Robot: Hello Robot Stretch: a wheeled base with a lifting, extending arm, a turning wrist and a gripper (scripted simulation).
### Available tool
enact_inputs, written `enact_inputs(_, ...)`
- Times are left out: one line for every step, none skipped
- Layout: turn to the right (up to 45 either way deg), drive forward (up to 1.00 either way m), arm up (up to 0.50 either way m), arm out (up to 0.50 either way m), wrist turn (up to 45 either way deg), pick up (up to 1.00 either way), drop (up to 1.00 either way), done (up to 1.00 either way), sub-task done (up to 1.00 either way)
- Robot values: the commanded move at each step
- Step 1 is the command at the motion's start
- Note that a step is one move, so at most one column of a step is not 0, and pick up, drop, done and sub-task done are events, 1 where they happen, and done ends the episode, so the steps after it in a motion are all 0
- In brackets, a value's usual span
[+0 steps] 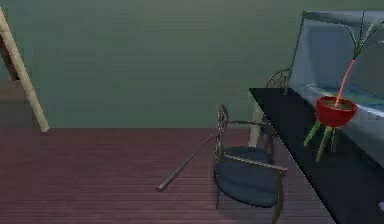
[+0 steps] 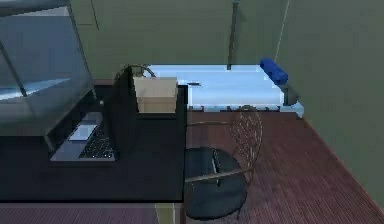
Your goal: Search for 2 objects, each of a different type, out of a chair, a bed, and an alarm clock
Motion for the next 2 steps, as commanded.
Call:
enact_inputs(45.0, 0.00, 0.00, 0.00, 0.0, 0.00, 0.00, 0.00, 0.00)
enact_inputs(45.0, 0.00, 0.00, 0.00, 0.0, 0.00, 0.00, 0.00, 0.00)
